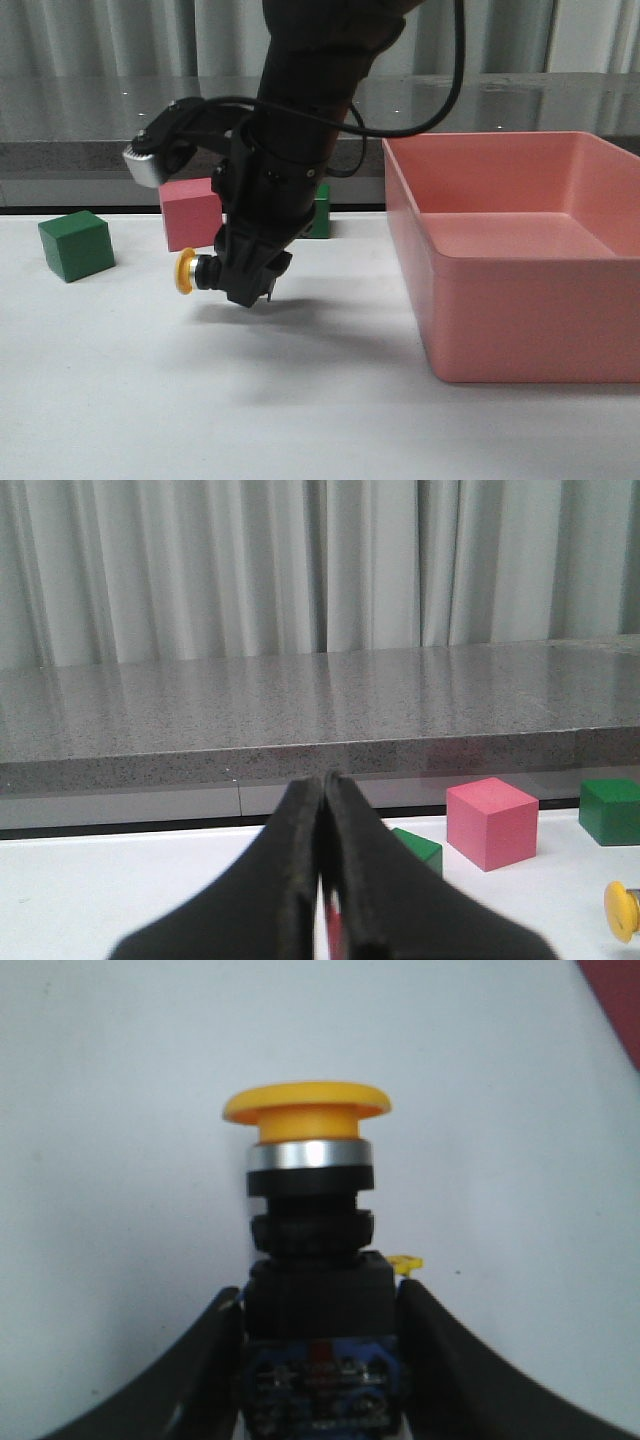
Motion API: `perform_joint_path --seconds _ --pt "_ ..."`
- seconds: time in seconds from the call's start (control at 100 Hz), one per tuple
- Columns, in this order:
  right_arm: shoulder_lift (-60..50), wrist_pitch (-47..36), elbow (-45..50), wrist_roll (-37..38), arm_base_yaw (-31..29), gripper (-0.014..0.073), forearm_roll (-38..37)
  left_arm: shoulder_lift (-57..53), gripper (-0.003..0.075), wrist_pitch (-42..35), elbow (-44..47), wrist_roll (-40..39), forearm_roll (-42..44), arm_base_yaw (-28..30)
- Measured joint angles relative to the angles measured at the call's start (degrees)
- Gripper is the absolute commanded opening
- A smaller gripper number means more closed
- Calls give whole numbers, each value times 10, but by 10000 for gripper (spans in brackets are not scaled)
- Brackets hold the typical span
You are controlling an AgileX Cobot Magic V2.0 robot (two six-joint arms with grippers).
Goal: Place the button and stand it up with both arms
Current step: 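Lift the button out of the bin and lower it onto the table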
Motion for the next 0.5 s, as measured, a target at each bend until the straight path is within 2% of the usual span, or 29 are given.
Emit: perform_joint_path --seconds 0.09,0.28,0.35,0.5 --pt "12 -2 -1 -2 1 195 0 0 -19 0 0 0 0 0" --pt "18 -7 -2 -3 1 530 0 0 -19 0 0 0 0 0" --pt "18 -8 -5 -3 1 587 0 0 -20 0 0 0 0 0" --pt "15 -6 -6 -4 1 592 0 0 -20 0 0 0 0 0"
